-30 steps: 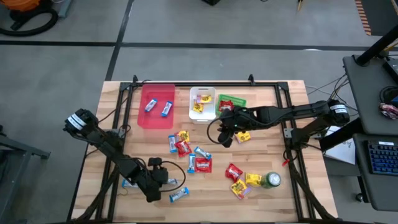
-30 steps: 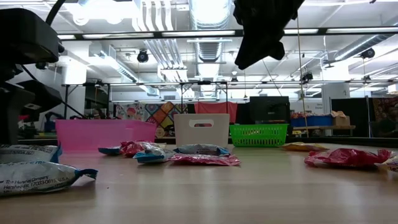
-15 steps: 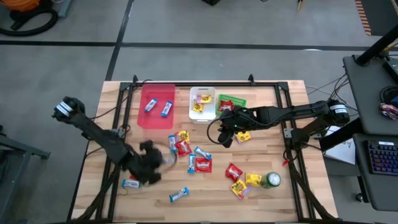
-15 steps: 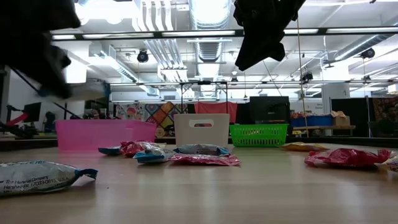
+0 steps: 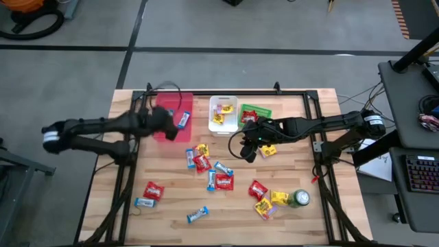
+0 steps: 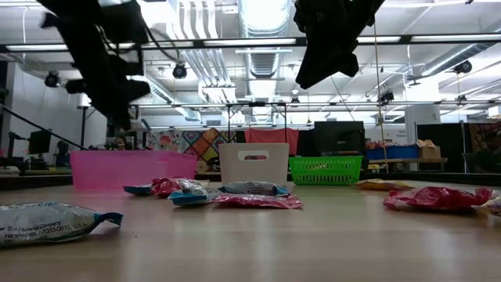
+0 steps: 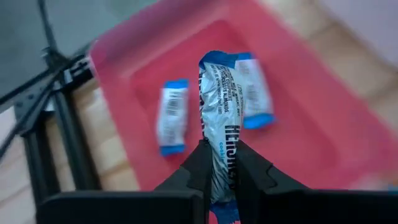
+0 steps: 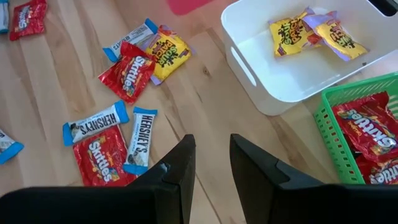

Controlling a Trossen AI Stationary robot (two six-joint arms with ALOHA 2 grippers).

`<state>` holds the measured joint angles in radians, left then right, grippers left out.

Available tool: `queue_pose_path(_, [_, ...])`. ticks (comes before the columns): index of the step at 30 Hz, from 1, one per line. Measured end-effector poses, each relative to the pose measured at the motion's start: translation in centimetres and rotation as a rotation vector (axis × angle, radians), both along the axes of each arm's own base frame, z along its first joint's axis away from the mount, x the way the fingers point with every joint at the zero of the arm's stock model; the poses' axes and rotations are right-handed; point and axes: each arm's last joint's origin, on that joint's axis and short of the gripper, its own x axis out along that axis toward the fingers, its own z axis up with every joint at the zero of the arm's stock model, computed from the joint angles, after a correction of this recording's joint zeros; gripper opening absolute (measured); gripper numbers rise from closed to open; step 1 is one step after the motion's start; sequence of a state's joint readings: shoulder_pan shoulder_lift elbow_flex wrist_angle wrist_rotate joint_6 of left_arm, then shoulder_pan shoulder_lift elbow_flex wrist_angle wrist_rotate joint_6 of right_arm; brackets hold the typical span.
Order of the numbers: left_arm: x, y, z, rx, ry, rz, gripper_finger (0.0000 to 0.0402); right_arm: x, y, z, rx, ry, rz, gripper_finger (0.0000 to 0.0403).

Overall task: Sort candy
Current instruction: Put the white chocolate into the pink bin, then put the yellow candy into the white bin

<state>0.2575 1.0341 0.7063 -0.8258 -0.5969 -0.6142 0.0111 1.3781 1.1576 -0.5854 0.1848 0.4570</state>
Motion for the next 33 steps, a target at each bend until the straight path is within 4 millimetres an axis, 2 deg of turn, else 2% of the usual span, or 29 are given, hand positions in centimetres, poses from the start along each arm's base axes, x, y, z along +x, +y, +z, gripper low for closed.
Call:
queue_pose_path(3, [-0.4, 3.3, -0.5, -0.074, 0.029, 0.005, 0.002, 0.0, 0.0, 0.0, 0.0, 0.0, 0.0, 0.0093])
queue_pose_path(6, [-0.9, 5.6, -0.9, -0.133, 0.012, 0.017, 0.0023, 0.0, 0.0, 0.0, 0.0, 0.001, 0.0, 0.0093])
queue_pose_path(9, [-1.3, 6.9, -1.4, -0.154, 0.023, 0.046, 0.0032, 0.0, 0.0, 0.0, 0.0, 0.001, 0.0, 0.0093])
queue_pose_path(12, [-1.2, 7.4, -1.9, -0.164, 0.055, 0.049, 0.0046, 0.0, 0.0, 0.0, -0.001, 0.001, 0.001, 0.0093])
queue_pose_path(19, [-0.9, 7.6, -2.5, -0.174, 0.082, 0.036, 0.0096, 0.0, 0.0, 0.0, -0.002, 0.001, 0.002, 0.0093])
queue_pose_path(24, [-0.9, 7.3, -1.9, -0.154, 0.056, 0.022, 0.0132, 0.0, 0.0, 0.0, 0.003, 0.0, -0.003, 0.0093])
queue_pose_path(28, [-0.5, 5.9, -0.9, -0.185, -0.032, -0.084, 0.0146, 0.0, 0.3, 0.0, 0.018, -0.003, -0.009, 0.0093])
queue_pose_path(33, [0.6, 2.7, 0.6, -0.199, -0.177, -0.25, 0.0148, 0.0, 1.2, 0.0, 0.063, -0.014, -0.034, 0.0093])
